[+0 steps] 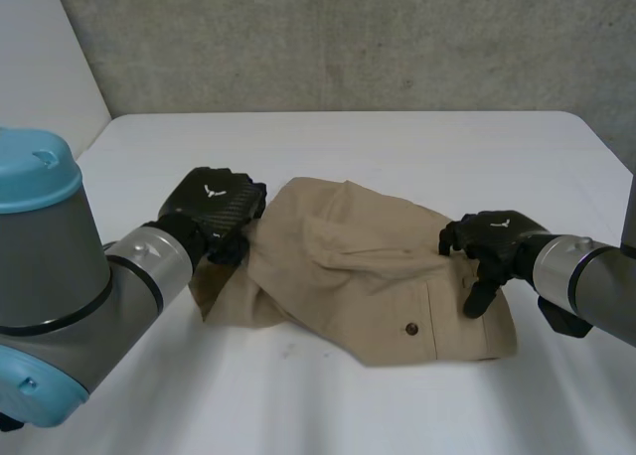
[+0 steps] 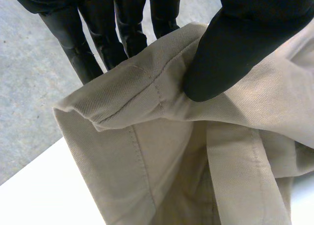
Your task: Fold the shorts.
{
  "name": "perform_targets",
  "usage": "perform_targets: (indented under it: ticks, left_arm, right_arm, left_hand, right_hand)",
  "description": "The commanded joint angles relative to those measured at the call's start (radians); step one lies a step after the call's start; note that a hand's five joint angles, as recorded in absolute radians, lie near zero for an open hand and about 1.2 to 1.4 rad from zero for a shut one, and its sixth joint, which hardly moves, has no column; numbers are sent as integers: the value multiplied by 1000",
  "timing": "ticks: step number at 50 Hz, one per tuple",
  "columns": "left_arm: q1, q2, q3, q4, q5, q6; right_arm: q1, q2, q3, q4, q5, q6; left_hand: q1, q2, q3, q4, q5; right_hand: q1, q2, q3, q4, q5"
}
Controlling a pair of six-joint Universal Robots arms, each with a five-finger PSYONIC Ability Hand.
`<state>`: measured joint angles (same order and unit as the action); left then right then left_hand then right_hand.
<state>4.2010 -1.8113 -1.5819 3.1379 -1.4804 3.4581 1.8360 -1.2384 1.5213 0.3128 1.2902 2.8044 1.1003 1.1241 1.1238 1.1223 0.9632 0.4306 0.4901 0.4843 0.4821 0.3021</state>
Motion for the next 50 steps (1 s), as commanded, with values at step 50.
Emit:
perform_targets:
  ticks: [50]
  left_arm:
    - [79,-132,465,361,-11,224]
  right_arm:
    - [61,297,-960,-173,47,-74]
  left_hand:
    - [205,182,182,183,168]
  right_hand:
    - [966,906,912,914,920]
